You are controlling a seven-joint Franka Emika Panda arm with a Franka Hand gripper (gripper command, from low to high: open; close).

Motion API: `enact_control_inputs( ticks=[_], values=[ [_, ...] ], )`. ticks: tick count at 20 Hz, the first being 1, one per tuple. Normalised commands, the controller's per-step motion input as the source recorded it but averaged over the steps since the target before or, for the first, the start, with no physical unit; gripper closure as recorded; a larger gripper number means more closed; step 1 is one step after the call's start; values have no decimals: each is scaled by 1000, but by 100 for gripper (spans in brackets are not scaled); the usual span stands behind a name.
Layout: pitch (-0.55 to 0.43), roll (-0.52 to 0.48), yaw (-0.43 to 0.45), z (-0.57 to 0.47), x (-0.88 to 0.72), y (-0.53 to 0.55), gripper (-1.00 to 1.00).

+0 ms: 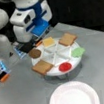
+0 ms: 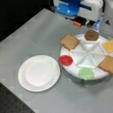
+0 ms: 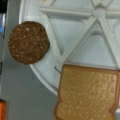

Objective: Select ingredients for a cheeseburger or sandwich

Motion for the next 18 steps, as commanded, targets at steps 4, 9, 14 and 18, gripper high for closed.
enact_control_inputs(
  ticks=[4, 9, 14, 18],
  values=[
    [-20, 303, 4, -78, -242, -385, -100],
    [20, 316, -28, -113, -215, -385, -100],
    [2, 391, -106, -187, -97, -233, -100],
    [-1, 400, -87, -334, -21, -197, -100]
  ],
)
